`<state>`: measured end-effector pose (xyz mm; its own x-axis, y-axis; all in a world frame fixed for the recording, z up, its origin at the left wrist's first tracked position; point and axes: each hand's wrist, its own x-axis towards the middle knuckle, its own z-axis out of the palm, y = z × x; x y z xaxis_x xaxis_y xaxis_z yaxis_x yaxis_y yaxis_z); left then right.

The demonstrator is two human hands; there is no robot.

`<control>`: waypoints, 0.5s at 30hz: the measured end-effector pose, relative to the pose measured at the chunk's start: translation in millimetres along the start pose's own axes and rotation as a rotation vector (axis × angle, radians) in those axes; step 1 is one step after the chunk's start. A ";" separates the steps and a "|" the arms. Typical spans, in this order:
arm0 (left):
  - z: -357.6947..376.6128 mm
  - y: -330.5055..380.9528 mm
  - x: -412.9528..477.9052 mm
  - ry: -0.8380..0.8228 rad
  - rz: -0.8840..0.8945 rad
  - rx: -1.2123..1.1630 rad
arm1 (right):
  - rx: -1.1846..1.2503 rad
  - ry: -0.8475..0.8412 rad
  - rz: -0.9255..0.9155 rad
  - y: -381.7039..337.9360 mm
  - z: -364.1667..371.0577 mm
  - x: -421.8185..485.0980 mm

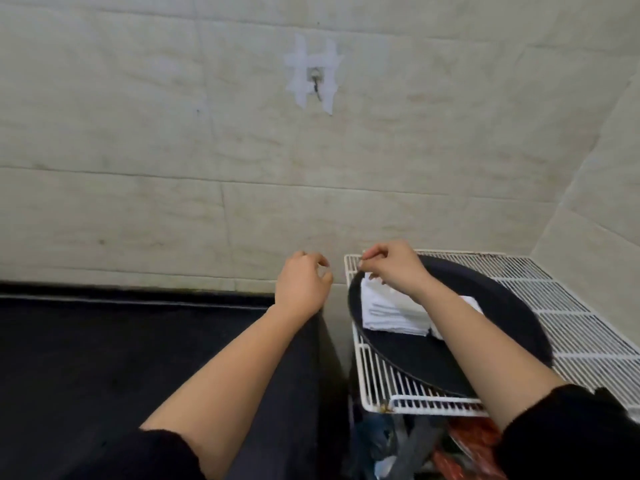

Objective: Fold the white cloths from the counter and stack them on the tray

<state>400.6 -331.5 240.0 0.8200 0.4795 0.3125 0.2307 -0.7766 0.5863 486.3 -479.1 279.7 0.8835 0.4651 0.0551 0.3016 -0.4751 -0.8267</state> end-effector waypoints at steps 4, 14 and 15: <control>-52.8 -84.8 -35.2 0.052 -0.183 0.042 | -0.019 -0.179 -0.019 -38.9 108.0 -11.0; -217.7 -330.1 -194.3 0.144 -0.615 0.124 | -0.129 -0.565 -0.074 -145.1 380.5 -103.8; -254.3 -365.5 -219.8 0.177 -0.681 0.132 | -0.132 -0.621 -0.111 -171.8 427.0 -119.1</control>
<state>2.9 -49.2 147.1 0.3767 0.9257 0.0329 0.7315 -0.3191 0.6026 176.3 -133.9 176.1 0.4847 0.8436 -0.2311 0.4558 -0.4691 -0.7564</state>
